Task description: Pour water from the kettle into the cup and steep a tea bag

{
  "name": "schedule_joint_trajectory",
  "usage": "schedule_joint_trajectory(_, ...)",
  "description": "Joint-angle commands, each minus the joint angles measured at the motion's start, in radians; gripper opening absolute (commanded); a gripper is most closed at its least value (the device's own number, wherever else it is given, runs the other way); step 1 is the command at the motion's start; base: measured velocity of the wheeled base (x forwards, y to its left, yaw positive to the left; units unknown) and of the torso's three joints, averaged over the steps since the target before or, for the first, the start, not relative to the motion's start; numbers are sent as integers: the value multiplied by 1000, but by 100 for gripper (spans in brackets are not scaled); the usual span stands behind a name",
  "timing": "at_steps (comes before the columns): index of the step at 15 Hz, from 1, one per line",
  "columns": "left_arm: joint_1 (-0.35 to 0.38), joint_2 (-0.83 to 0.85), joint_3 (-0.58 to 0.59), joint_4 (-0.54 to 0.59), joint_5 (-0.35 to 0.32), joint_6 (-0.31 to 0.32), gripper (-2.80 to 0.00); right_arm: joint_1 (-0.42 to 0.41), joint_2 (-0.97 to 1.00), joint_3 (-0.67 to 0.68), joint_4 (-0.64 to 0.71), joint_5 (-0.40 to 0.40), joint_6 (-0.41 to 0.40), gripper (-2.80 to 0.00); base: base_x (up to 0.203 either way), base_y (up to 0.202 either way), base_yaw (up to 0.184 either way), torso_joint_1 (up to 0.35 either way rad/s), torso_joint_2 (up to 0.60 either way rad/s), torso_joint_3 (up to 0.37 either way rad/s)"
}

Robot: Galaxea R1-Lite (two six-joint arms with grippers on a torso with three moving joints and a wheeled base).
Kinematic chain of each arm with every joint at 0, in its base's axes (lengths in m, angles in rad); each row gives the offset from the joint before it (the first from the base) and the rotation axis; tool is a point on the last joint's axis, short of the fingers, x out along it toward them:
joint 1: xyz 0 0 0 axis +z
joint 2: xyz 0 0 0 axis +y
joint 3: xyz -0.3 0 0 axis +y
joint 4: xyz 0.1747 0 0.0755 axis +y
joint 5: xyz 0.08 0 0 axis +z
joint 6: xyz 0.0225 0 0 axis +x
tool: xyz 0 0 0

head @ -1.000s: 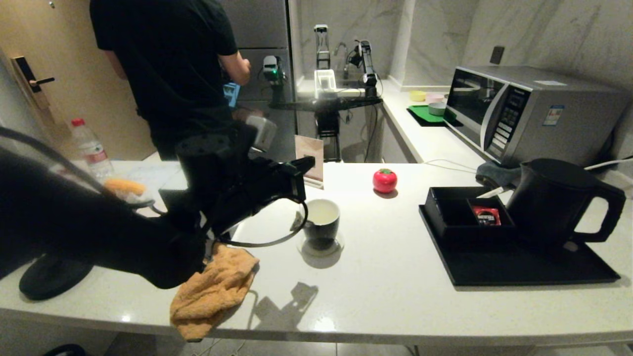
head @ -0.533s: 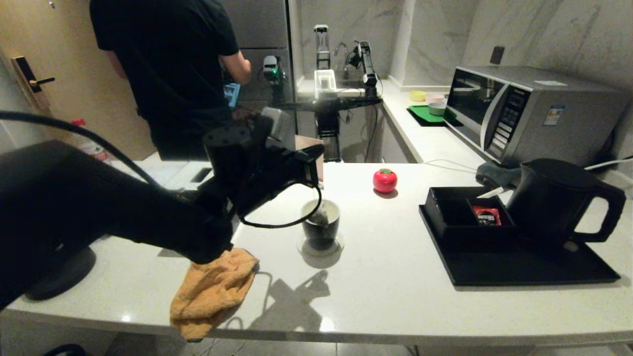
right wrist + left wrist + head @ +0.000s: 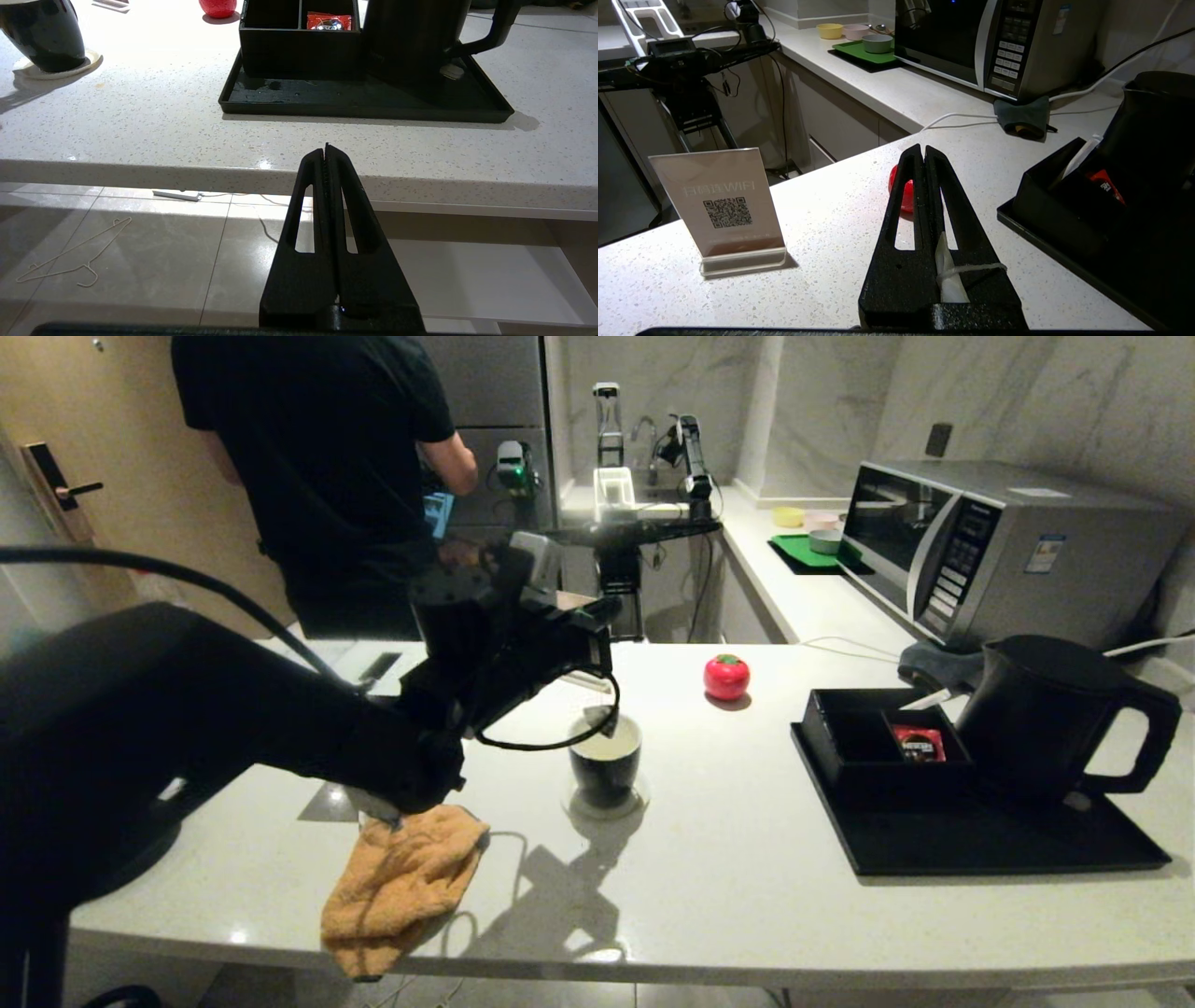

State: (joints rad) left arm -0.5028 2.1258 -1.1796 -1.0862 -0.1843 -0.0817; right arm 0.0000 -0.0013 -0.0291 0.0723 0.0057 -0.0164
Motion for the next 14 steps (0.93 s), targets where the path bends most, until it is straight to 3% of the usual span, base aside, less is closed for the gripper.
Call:
schedule_joint_trajectory(1,1,18,0,-8,-1,0,-280,0,1,0,0,0,0,-280,0,0,0,0,0,0)
schedule_joint_trajectory(14,-13,138,-57,-8,-4,14,-280,-2,1,0,0,0,0,-280,0,0,0,0,0,0)
